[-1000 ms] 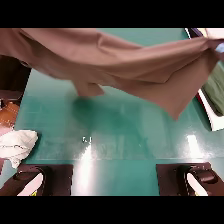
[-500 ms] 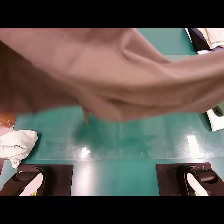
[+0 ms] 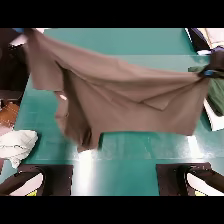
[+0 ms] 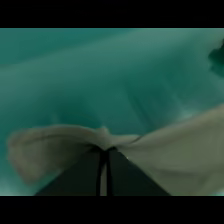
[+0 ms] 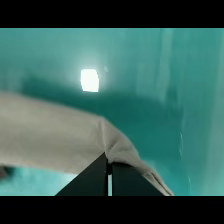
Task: Fold the shirts.
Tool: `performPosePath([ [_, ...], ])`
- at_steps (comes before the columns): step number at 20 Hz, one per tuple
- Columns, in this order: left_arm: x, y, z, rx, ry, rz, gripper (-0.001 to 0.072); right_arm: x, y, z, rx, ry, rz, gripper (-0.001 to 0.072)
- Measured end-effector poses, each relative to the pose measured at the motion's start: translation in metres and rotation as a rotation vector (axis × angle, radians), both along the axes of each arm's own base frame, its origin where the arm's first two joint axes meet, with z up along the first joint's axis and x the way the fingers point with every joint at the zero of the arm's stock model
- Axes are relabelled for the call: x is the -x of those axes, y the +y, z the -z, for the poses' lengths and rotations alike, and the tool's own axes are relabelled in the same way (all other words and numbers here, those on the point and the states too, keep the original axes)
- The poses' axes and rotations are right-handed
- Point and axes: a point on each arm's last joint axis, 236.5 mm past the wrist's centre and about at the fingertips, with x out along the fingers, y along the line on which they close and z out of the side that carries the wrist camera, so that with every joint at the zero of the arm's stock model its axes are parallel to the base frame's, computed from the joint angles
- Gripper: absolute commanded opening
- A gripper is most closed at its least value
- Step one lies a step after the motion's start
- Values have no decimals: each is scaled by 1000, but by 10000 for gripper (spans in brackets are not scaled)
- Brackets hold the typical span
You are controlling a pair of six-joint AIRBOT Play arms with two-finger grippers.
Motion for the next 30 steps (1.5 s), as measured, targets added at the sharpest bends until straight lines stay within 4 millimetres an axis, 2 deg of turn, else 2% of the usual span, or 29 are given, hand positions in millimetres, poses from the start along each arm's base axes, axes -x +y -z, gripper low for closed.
performPosePath([
  [3, -54, 4, 89, -1, 194, -18, 35, -50, 3, 47, 23, 65, -40, 15],
  [6, -86, 7, 161, 1, 332, -34, 36, -98, 6, 95, 28, 89, -49, 15],
  [7, -94, 7, 178, 6, 362, -43, 171, -111, 7, 109, 28, 91, -47, 18],
  [8, -100, 8, 189, 15, 381, -56, 569, -123, 7, 121, 27, 89, -44, 82],
  [9, -105, 9, 197, 21, 391, -69, 720, -135, 8, 133, 25, 84, -40, 348],
  [10, -110, 10, 201, 30, 395, -84, 648, -145, 9, 142, 23, 78, -36, 560],
  [11, -114, 12, 202, 34, 394, -95, 596, -154, 10, 149, 20, 65, -33, 559],
  [13, -119, 19, 198, 34, 389, -116, 596, -166, 9, 153, 14, 35, -22, 555],
  [15, -117, 30, 195, 23, 409, -137, 595, -174, 6, 148, 12, -4, -10, 555],
  [16, -113, 36, 195, 12, 431, -145, 538, -175, 4, 142, 10, -22, -5, 555],
  [18, -97, 49, 204, -30, 499, -155, 541, -176, 0, 128, 8, -59, 6, 555],
  [23, -28, 64, 254, -94, 722, -186, 541, -170, -3, 102, 6, -111, 10, 555],
  [26, 19, 62, 286, -62, 798, -241, 542, -165, -3, 99, 7, -103, 6, 555],
  [30, 68, 40, 324, 70, 860, -287, 542, -160, -2, 99, 8, -87, 1, 555],
])
